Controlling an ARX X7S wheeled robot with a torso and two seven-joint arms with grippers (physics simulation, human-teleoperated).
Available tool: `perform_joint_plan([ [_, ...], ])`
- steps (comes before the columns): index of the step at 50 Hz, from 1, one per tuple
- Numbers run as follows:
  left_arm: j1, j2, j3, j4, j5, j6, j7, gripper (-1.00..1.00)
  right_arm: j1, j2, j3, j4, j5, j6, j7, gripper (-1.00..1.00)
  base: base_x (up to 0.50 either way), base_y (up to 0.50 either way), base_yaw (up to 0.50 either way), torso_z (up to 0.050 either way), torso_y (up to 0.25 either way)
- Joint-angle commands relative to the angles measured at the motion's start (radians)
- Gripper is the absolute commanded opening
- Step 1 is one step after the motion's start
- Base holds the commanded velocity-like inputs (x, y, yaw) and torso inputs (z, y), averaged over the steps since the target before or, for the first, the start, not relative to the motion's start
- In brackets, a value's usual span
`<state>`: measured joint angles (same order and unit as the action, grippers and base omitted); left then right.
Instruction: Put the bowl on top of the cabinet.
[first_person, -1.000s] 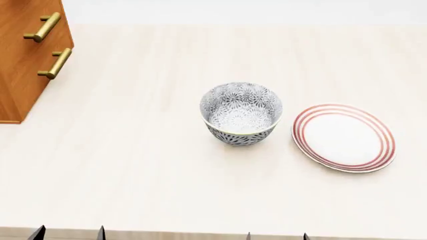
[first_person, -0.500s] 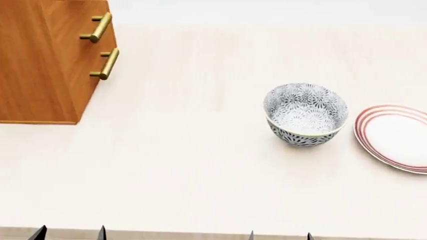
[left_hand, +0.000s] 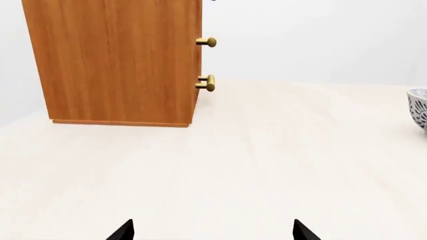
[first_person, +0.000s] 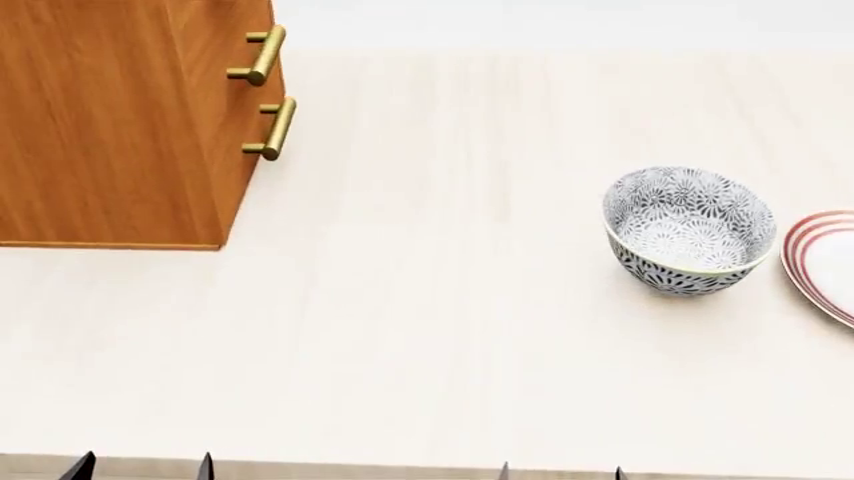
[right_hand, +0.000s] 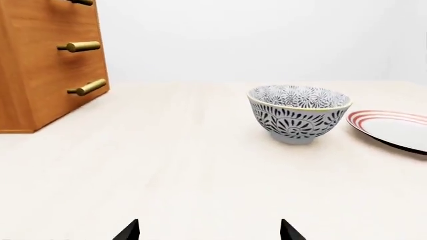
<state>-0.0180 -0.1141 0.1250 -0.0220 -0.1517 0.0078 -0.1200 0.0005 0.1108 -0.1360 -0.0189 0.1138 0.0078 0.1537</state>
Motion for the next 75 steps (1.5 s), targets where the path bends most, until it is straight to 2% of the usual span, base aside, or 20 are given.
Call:
perform_joint_plan([
  [1,-0.005,-0.008,0.013,-0.010,-0.007,0.003,-0.012,1.00,0.005,0.008,-0.011,-0.011,0.013,0.033,0.020,1.00,0.00,0.00,0.00,0.000,0.000],
  [11,0.003,-0.017,0.020,0.010,-0.016,0.000,-0.023,1.00,-0.008,0.026,-0.029,-0.028,0.032,0.022,0.000,1.00,0.02,0.00,0.00,0.000,0.000],
  [24,0.013,-0.030,0.030,0.032,-0.021,0.005,-0.034,1.00,-0.015,0.034,-0.045,-0.034,0.030,0.008,0.012,1.00,0.35,0.00,0.00,0.000,0.000],
  [35,0.126,-0.055,0.051,0.232,0.009,0.028,-0.066,1.00,-0.192,0.060,-0.041,-0.277,-0.017,-0.096,0.073,1.00,0.00,0.00,0.00,0.000,0.000],
  [42,0.152,-0.068,0.059,0.273,0.001,0.046,-0.061,1.00,-0.207,0.066,-0.049,-0.287,-0.032,-0.116,0.085,1.00,0.00,0.00,0.00,0.000,0.000],
  [43,0.157,-0.064,0.057,0.287,0.032,0.032,-0.091,1.00,-0.212,0.067,-0.050,-0.290,-0.036,-0.123,0.087,1.00,0.00,0.00,0.00,0.000,0.000],
  [51,0.153,-0.074,0.067,0.272,-0.001,0.057,-0.062,1.00,-0.192,0.071,-0.056,-0.269,-0.027,-0.112,0.087,1.00,0.00,0.00,0.00,0.000,0.000],
  [75,0.140,-0.088,0.082,0.254,-0.029,0.045,-0.061,1.00,-0.195,0.091,-0.076,-0.271,-0.028,-0.123,0.097,1.00,0.00,0.00,0.00,0.049,-0.014],
])
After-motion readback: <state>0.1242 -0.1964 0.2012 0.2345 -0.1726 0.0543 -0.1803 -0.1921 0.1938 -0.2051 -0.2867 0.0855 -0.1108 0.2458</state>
